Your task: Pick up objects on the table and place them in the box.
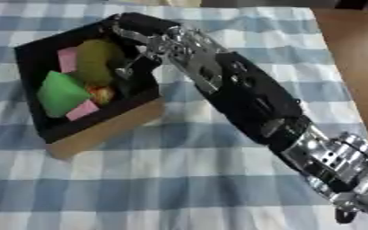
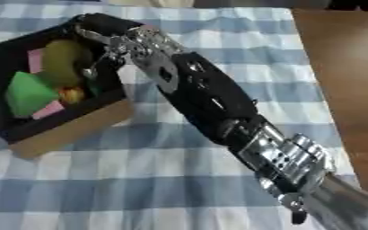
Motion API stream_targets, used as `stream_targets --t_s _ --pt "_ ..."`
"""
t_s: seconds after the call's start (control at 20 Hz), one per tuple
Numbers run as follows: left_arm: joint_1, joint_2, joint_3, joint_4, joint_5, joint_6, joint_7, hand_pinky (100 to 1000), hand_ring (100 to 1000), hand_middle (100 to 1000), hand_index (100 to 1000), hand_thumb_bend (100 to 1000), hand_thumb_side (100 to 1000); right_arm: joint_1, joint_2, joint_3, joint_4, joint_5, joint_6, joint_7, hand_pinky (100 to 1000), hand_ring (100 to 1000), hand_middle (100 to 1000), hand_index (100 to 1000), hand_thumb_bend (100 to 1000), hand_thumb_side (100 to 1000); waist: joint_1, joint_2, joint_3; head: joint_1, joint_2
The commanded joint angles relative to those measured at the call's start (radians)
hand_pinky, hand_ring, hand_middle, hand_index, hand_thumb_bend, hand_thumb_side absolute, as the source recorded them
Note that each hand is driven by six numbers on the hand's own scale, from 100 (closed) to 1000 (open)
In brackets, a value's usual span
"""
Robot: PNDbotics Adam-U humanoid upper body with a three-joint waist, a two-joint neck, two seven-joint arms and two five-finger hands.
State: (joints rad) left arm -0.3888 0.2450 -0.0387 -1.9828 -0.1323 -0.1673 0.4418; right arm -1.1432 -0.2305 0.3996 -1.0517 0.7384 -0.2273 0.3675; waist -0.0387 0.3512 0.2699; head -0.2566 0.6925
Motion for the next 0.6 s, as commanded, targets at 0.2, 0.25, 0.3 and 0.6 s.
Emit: stream_targets --t_s 0.2,0.25,0.3,0.6 --pt "-0.003 0.012 0.001 -0.017 0.000 0.003 -0.002 762 804 714 792 403 721 -0.037 -0.025 -0.030 -0.103 0.001 0.010 0.002 918 914 806 946 173 217 -0.003 -0.010 -0.008 0.006 -0.002" --pt "-0.002 0.013 0.001 -0.017 0.000 0.004 -0.002 762 804 714 792 403 721 -0.040 -0.029 -0.031 -0.128 -0.008 0.016 0.000 918 915 808 948 175 211 -0.002 -0.011 -0.010 0.007 -0.002" --pt "-0.001 0.013 0.002 -0.017 0.000 0.004 -0.002 762 804 713 792 403 721 -0.043 -0.034 -0.031 -0.151 -0.017 0.023 0.000 917 914 808 948 178 193 -0.001 -0.012 -0.011 0.008 -0.001" --pt "0.007 0.017 0.003 -0.017 -0.003 0.007 -0.001 761 804 713 792 403 720 -0.056 -0.076 -0.044 -0.273 -0.070 0.089 -0.011 901 898 807 942 119 116 0.002 -0.022 -0.023 0.018 0.003"
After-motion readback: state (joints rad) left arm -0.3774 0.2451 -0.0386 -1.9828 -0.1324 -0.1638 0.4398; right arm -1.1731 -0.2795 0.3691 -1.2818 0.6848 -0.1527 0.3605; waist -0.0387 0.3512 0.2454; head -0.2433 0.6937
